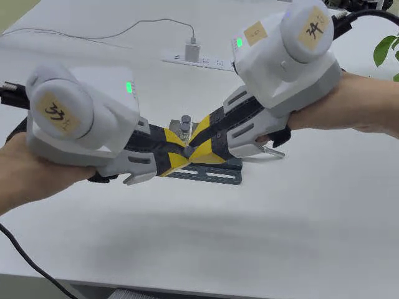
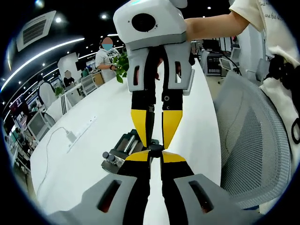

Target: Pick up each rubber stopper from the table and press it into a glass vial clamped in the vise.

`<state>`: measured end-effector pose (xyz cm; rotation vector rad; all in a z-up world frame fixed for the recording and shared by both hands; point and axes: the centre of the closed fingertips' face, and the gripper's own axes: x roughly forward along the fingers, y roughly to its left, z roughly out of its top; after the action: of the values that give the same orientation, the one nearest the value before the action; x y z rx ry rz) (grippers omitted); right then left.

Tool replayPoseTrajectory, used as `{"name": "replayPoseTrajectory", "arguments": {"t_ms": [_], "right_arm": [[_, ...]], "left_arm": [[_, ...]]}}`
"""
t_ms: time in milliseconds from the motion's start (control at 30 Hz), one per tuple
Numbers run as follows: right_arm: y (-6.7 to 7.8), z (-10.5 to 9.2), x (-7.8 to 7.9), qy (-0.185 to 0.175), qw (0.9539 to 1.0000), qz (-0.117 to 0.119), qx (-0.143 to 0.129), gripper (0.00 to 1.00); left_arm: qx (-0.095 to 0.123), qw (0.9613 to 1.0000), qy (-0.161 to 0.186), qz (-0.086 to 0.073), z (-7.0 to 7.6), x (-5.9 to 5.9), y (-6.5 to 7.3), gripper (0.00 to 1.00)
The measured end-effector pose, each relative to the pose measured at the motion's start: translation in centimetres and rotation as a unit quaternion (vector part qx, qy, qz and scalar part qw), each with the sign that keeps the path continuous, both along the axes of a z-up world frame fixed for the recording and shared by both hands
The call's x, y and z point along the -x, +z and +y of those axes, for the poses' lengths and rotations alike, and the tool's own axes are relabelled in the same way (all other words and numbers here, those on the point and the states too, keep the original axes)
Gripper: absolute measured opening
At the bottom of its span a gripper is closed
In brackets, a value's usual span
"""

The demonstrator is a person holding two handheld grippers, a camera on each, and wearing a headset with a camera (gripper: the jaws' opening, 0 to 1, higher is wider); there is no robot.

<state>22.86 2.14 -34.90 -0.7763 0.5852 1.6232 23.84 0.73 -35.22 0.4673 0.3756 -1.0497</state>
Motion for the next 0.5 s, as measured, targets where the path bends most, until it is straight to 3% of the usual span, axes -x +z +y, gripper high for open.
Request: {"name": "replayPoseTrajectory", "arguments": {"t_ms": [500], "right_arm": [[-0.58, 0.12, 0.17, 0.005, 0.9998, 0.014, 0.013, 0.06]], "left_arm": [[0.040, 0.9984, 0.034, 0.022, 0.34, 0.00, -0.78, 0.05]]}}
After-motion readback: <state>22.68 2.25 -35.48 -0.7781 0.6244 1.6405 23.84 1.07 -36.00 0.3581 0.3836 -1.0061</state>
